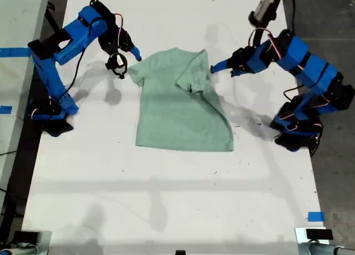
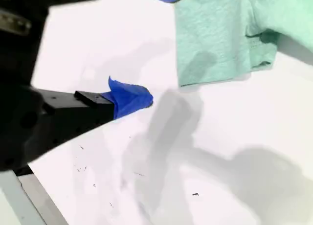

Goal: Fold tshirt

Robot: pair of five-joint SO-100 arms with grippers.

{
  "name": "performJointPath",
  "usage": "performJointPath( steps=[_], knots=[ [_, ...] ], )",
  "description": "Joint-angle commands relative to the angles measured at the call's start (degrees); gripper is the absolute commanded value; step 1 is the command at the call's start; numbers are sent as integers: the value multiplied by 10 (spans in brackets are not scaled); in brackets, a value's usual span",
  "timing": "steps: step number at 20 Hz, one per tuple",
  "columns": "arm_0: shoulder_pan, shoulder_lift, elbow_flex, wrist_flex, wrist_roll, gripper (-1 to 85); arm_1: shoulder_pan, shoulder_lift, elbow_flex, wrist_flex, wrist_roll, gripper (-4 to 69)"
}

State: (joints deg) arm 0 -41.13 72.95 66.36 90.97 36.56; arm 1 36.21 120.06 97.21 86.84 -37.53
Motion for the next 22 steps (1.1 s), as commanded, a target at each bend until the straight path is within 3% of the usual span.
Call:
performJointPath(
  steps=[1, 6, 7, 9, 14, 19, 22],
  knots=[
    [-13, -44, -26, -47, 12, 263, -20, 46, 7, 7, 15, 291],
    [-33, -182, -26, -135, 23, 233, -53, 115, 73, 9, 50, 290],
    [-36, -203, -27, -146, 24, 195, -54, 132, 88, 9, 55, 289],
    [-36, -226, -31, -155, 21, 1, -54, 159, 113, 9, 62, 289],
    [-28, -186, -31, -142, 15, 0, -47, 171, 137, -4, 61, 287],
    [-33, -76, -16, -84, 14, 0, -43, 174, 151, -8, 60, 285],
    [-3, 32, -1, -100, 13, 0, -42, 186, 159, -6, 62, 285]
  ],
)
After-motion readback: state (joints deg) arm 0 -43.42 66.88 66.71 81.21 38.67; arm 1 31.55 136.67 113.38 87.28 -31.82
